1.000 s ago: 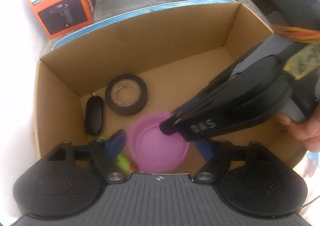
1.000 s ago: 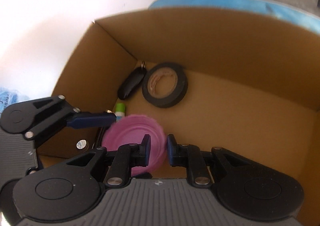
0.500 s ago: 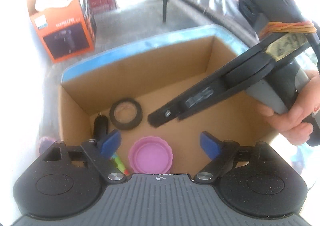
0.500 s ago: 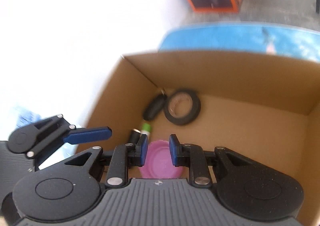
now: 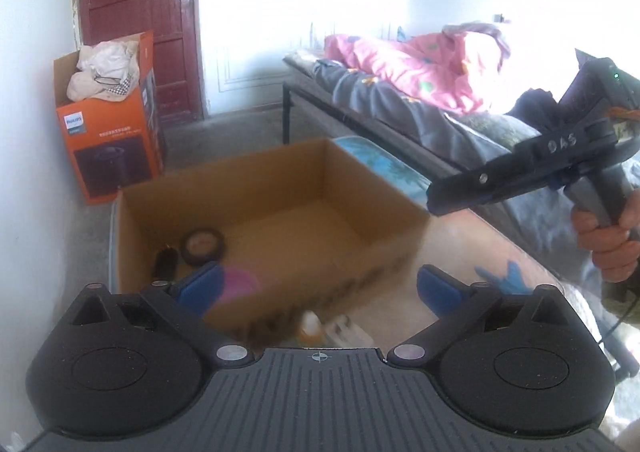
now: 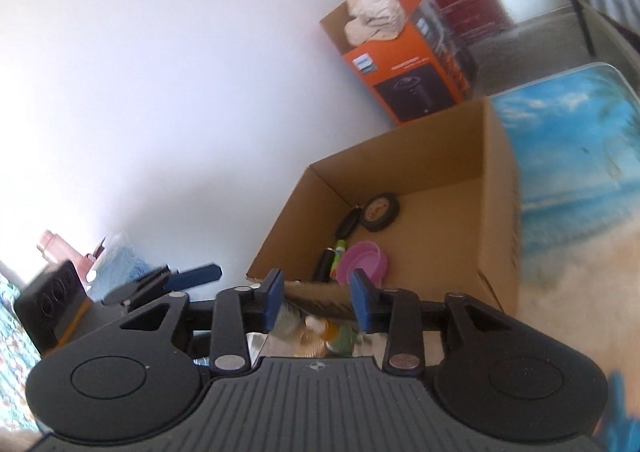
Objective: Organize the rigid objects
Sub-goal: 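Move the open right tool back toward the white charger, then close the right tool on the white charger and lift it, then carry the white charger into the box and open the right tool, then move the open right tool down around the green dropper bottle, then close the right tool on the green dropper bottle and lift it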
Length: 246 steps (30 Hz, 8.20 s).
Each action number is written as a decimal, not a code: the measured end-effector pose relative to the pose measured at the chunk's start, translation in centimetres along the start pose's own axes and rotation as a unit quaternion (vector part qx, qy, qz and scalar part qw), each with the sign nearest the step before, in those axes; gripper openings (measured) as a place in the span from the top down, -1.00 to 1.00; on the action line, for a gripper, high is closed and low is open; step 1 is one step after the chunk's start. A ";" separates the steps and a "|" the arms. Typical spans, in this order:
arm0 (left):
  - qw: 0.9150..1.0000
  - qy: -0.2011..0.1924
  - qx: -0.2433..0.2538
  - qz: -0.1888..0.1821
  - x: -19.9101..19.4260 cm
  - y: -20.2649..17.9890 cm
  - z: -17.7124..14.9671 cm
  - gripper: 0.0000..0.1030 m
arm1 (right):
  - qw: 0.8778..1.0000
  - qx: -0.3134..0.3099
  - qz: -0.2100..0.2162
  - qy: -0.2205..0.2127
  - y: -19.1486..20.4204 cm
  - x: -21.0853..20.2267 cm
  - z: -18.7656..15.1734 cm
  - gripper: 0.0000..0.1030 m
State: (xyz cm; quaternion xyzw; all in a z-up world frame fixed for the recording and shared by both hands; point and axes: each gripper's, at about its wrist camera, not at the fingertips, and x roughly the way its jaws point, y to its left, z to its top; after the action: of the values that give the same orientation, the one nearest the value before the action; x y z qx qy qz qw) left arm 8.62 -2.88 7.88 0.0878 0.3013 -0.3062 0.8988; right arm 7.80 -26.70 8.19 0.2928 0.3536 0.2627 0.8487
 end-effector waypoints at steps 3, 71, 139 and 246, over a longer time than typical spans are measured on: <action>1.000 -0.002 -0.004 -0.007 0.4 -1.8 -2.0 -0.99 | 0.999 0.035 -0.004 -0.013 -1.1 -1.6 -2.6 0.20; 0.996 0.061 0.013 -0.067 7.0 -7.8 -8.1 -0.01 | 0.992 0.082 -0.088 0.046 -3.3 3.7 -11.1 0.37; 0.971 0.187 -0.131 0.071 21.8 10.3 8.5 0.27 | 0.985 -0.008 -0.102 0.138 -5.5 24.5 12.6 0.27; 0.999 -0.039 -0.026 0.022 7.1 -6.2 -7.2 0.24 | 0.990 -0.102 -0.095 -0.005 1.4 5.4 -7.8 0.64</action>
State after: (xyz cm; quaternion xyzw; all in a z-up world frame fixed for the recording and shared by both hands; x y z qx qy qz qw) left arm 5.85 -8.96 -1.94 0.0589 0.2720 -0.2816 0.9183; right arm 4.87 -19.77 2.23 0.1708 0.3466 0.2143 0.8971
